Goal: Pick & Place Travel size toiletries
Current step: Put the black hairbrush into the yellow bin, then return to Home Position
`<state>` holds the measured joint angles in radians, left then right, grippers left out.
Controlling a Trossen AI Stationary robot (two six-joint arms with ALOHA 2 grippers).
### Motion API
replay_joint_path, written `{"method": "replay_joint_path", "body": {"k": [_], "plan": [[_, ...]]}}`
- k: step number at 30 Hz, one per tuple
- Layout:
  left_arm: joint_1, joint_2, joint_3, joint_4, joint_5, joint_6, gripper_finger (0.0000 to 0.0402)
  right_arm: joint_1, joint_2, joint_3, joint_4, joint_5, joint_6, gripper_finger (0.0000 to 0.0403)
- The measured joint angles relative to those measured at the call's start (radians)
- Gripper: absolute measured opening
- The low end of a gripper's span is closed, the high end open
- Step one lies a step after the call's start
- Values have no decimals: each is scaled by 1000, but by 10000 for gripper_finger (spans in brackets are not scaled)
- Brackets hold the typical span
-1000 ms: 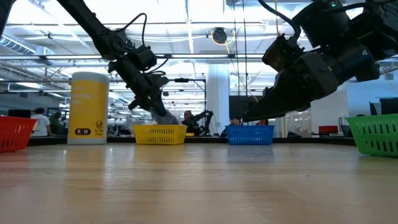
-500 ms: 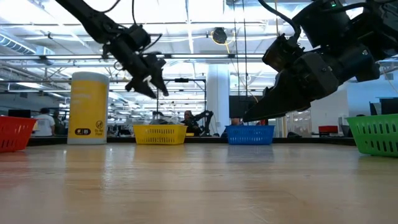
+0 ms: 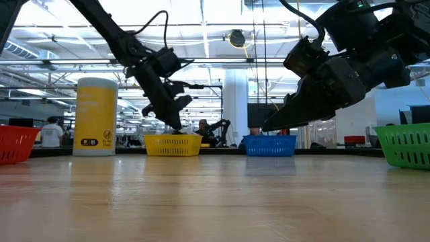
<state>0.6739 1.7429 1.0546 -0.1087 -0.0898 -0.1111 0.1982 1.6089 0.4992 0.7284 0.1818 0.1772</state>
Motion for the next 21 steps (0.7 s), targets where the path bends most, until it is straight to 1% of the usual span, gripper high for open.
{"method": "replay_joint_path", "body": {"k": [2,4,7,9,12,15,18,21], "plan": [[1,14,0,18,-5,2,10,0,0,0,0,0,-6,212],[0,14,0,26,-7,3,5,0,0,0,0,0,-6,212],[-3,-23,0,19,-7,-1,19,0,0,0,0,3,-1,212],[-15,-75,0,15,3,-4,28,-1,-4,0,-8,-3,16,208],[-54,-161,0,3,40,12,36,-17,-45,0,-67,-62,12,196],[-109,-243,0,-9,64,42,35,-50,-125,0,-179,-146,7,170],[-177,-310,0,-9,64,77,29,-77,-243,0,-303,-235,-47,134],[-250,-353,0,-23,65,107,22,-107,-391,0,-436,-266,-105,95]]}}
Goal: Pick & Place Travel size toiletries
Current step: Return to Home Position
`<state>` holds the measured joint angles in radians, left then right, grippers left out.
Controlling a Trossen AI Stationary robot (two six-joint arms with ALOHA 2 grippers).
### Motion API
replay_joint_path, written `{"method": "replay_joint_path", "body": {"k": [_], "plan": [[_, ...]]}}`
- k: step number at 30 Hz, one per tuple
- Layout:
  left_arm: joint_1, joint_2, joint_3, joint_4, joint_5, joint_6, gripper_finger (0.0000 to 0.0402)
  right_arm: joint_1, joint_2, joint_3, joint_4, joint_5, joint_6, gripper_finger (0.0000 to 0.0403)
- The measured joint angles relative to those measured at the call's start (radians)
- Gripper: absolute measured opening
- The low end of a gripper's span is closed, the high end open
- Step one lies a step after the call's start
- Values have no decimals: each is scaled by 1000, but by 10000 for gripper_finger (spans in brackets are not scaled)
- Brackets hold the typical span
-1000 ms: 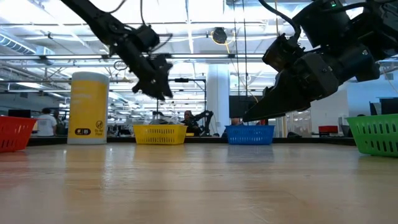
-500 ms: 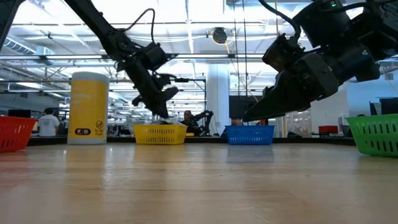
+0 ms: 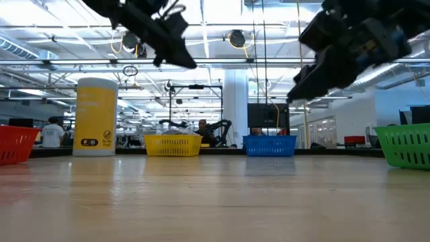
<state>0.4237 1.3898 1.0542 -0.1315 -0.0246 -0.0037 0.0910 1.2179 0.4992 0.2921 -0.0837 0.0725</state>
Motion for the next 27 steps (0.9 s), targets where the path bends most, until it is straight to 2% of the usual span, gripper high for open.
{"method": "replay_joint_path", "body": {"k": [3,9,13,17,20,24,27], "plan": [[-62,-21,0,-5,1,3,13,-25,-156,-7,-130,2,-27,58],[-148,-25,0,-7,1,2,4,-33,-504,-172,-137,2,-32,5],[-182,-25,0,-8,-2,-5,15,-33,-739,-272,-142,3,2,7],[-204,-26,-35,33,3,-11,17,-33,-949,-314,-246,0,5,6],[-202,-26,-85,87,56,-17,6,-33,-1077,-322,-322,0,14,1],[-182,-51,-197,234,141,-41,5,-33,-1200,-323,-394,0,16,2],[-155,-102,-298,290,156,-60,14,-33,-1215,-341,-418,1,12,1]]}}
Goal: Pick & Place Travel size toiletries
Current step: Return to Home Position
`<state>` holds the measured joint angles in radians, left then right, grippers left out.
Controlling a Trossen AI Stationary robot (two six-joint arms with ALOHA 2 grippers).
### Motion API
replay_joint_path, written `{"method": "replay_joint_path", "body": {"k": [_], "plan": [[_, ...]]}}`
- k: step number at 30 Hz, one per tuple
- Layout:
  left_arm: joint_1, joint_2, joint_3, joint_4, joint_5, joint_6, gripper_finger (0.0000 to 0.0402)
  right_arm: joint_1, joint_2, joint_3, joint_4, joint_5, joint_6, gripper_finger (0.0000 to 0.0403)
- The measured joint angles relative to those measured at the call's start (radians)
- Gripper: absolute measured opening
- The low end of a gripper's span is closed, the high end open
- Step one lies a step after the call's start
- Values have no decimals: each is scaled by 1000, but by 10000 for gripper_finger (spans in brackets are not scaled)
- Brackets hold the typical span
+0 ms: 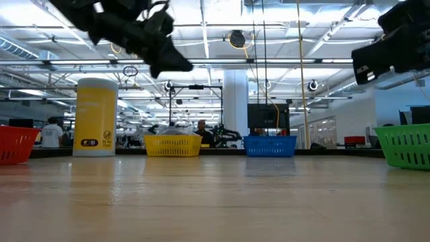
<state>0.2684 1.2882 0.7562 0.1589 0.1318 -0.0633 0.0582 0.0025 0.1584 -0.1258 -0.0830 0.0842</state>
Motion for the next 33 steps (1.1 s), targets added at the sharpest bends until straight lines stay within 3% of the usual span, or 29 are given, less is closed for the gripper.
{"method": "replay_joint_path", "body": {"k": [8,14,19,25,33], "plan": [[39,-301,-283,151,3,-14,2,-6,3,-122,233,10,9,1],[78,-572,-467,168,17,-1,16,-6,4,-140,233,164,46,1],[132,-743,-576,165,124,5,4,-6,5,-142,228,213,46,1],[188,-850,-681,188,208,5,14,-6,5,-143,226,213,46,2],[225,-890,-743,186,388,14,2,-6,5,-143,226,213,46,2]]}}
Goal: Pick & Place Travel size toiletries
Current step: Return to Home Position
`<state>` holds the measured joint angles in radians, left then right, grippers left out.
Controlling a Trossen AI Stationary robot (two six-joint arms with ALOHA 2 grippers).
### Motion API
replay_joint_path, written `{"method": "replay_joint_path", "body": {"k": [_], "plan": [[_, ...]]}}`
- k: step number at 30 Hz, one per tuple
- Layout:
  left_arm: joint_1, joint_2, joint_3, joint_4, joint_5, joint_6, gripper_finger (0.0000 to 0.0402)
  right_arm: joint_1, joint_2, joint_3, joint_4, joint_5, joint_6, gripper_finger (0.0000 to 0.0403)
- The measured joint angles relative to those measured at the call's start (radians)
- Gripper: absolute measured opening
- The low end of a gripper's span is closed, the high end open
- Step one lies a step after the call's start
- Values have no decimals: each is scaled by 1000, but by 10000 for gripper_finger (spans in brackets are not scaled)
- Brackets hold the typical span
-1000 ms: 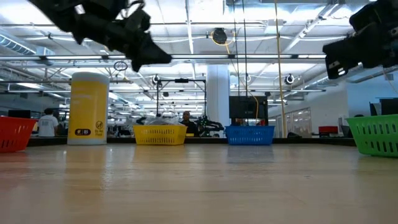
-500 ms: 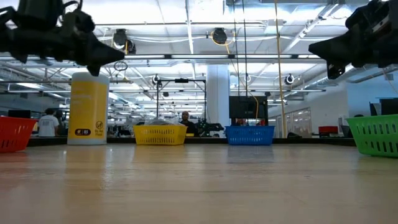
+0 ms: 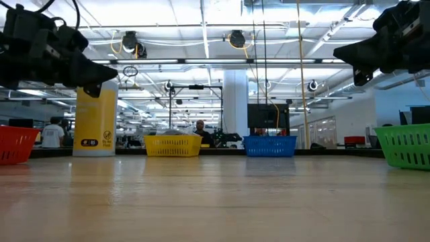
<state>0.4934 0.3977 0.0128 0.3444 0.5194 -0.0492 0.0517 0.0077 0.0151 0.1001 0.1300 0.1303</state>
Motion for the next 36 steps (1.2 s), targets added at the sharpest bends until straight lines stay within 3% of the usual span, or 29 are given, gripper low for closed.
{"method": "replay_joint_path", "body": {"k": [9,20,24,28,30,34,36], "plan": [[0,1,2,26,-4,44,25,0,0,0,0,0,0,2],[0,1,2,27,-4,44,26,0,0,0,0,0,0,3],[-62,-24,2,23,-47,40,26,0,1,-1,0,0,0,2],[-151,-136,2,-106,-63,-37,26,0,1,-1,2,0,0,4],[-210,-203,2,-140,-141,14,26,0,4,-1,-4,0,0,4],[-357,-313,2,-253,-508,-19,26,0,4,-1,-5,0,0,4],[-414,-358,3,-293,-615,-20,26,0,4,-1,-6,0,0,4]]}}
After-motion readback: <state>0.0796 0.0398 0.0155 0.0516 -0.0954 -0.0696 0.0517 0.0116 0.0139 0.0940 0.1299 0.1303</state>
